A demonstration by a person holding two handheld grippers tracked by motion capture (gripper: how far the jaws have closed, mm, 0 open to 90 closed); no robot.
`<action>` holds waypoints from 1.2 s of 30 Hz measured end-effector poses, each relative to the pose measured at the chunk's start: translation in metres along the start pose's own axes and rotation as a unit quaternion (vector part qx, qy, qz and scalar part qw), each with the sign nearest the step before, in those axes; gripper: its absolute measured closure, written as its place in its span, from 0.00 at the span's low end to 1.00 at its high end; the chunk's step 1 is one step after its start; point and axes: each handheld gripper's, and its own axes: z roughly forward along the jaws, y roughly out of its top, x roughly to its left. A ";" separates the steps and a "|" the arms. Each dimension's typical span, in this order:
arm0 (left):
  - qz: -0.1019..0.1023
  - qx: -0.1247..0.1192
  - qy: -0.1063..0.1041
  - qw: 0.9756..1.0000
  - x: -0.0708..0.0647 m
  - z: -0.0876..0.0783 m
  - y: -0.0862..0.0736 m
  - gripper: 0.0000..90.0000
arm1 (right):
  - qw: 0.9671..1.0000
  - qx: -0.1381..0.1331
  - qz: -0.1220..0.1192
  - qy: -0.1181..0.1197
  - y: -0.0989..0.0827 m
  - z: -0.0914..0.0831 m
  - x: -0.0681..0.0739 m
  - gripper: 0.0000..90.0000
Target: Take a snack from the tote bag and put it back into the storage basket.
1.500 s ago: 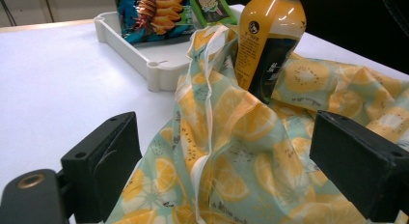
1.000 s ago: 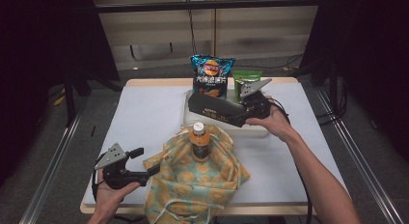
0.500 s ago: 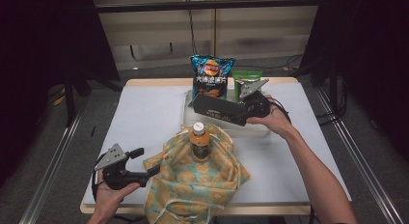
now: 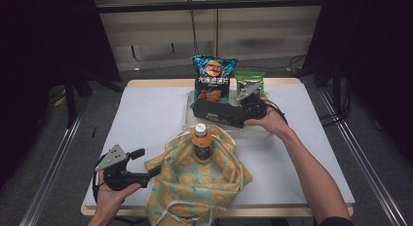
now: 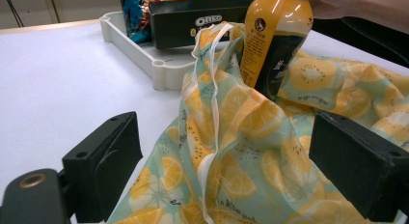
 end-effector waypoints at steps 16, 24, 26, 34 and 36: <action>-0.004 0.011 0.010 1.000 0.003 0.003 -0.002 0.12 | 0.999 0.000 -0.028 0.026 -0.006 0.022 0.004 0.49; -0.004 0.012 0.009 1.000 0.004 0.003 -0.002 0.12 | 0.999 0.002 -0.014 0.029 -0.006 0.025 0.002 0.43; -0.004 0.018 0.014 1.000 0.005 0.004 -0.003 0.13 | 1.000 -0.004 0.000 0.028 -0.007 0.024 0.002 0.36; -0.006 0.013 0.013 1.000 0.005 0.002 -0.002 0.13 | 0.999 -0.018 0.033 0.020 -0.002 0.009 0.008 0.19; -0.004 0.012 0.011 1.000 0.005 0.002 -0.002 0.13 | 0.999 -0.035 0.037 0.010 -0.003 0.000 0.011 0.20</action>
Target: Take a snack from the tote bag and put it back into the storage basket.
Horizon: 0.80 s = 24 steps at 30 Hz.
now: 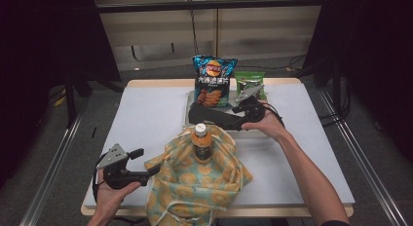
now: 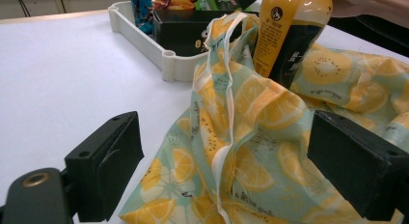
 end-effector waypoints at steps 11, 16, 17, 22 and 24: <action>0.001 -0.004 0.000 1.000 -0.002 -0.001 0.002 0.13 | 0.995 -0.072 0.064 -0.040 -0.025 -0.046 0.011 0.55; 0.001 -0.005 0.002 1.000 -0.002 -0.002 0.002 0.13 | 0.993 -0.080 0.081 -0.028 -0.040 -0.053 0.018 0.90; 0.001 -0.005 0.003 1.000 -0.001 -0.001 0.002 0.13 | 0.993 -0.079 0.083 -0.021 -0.043 -0.053 0.019 0.96; 0.001 -0.006 0.004 1.000 -0.002 -0.002 0.002 0.13 | 0.994 -0.064 0.084 -0.005 -0.050 -0.045 0.027 1.00; 0.002 -0.006 0.004 1.000 -0.002 -0.002 0.002 0.13 | 0.995 -0.061 0.081 -0.002 -0.049 -0.042 0.030 1.00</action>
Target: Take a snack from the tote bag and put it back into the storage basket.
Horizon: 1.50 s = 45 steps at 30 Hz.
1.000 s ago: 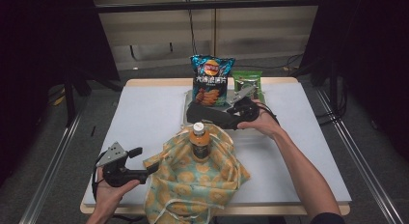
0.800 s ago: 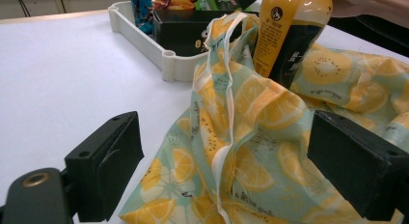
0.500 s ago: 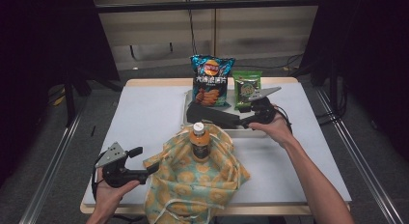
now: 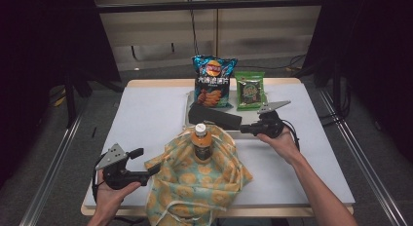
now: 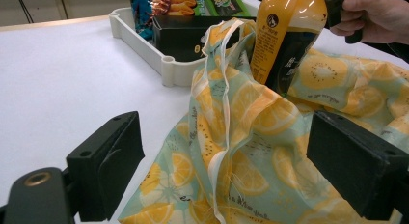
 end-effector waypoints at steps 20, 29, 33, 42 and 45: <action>0.000 -0.001 0.001 1.000 0.001 -0.001 0.000 0.13 | 1.000 0.007 0.004 -0.031 0.006 0.018 -0.015 1.00; 0.005 -0.001 0.003 1.000 -0.001 -0.001 0.001 0.13 | 0.999 0.007 0.002 -0.041 0.008 0.021 -0.015 1.00; 0.002 -0.003 0.004 1.000 -0.001 -0.002 0.000 0.14 | 0.999 0.003 0.007 -0.044 0.008 0.022 -0.018 1.00; 0.000 0.001 -0.004 1.000 0.002 0.000 0.000 0.14 | 0.998 -0.015 0.016 -0.058 0.010 0.007 -0.022 1.00; 0.002 0.001 -0.001 1.000 0.003 0.000 0.000 0.15 | 0.997 -0.005 0.030 -0.078 0.008 0.002 -0.029 1.00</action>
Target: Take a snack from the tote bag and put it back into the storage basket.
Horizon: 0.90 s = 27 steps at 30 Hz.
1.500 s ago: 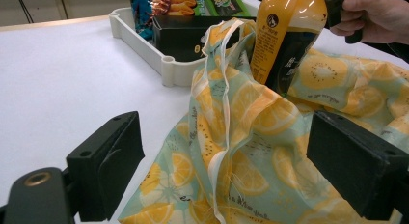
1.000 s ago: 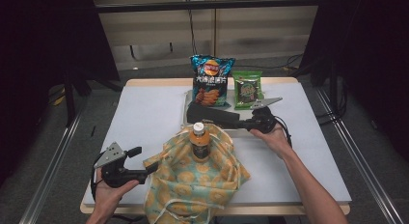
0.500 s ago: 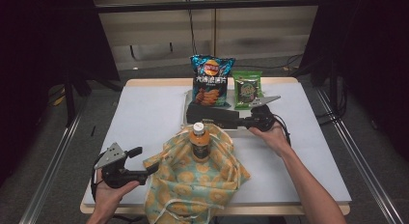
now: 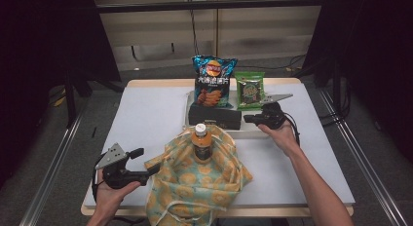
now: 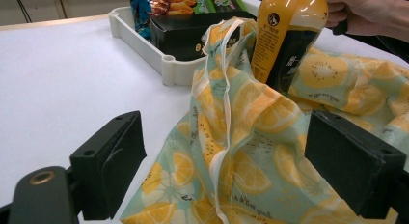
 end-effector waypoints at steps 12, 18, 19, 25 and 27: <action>0.001 -0.001 -0.002 1.000 0.001 0.001 0.001 0.15 | 0.999 0.012 0.035 -0.034 0.002 0.024 -0.013 1.00; 0.000 0.000 -0.001 1.000 0.002 0.000 0.000 0.15 | 0.998 0.024 0.036 -0.034 0.009 0.033 -0.014 1.00; -0.003 -0.001 -0.001 1.000 0.001 0.000 0.000 0.15 | 0.998 0.028 0.034 -0.036 0.010 0.035 -0.015 1.00; -0.001 0.002 -0.005 1.000 0.001 0.003 0.001 0.15 | 0.998 0.032 0.030 -0.044 0.017 0.041 -0.017 1.00; 0.002 0.002 -0.007 1.000 0.001 0.004 0.001 0.15 | 0.998 0.034 0.034 -0.046 0.018 0.042 -0.019 1.00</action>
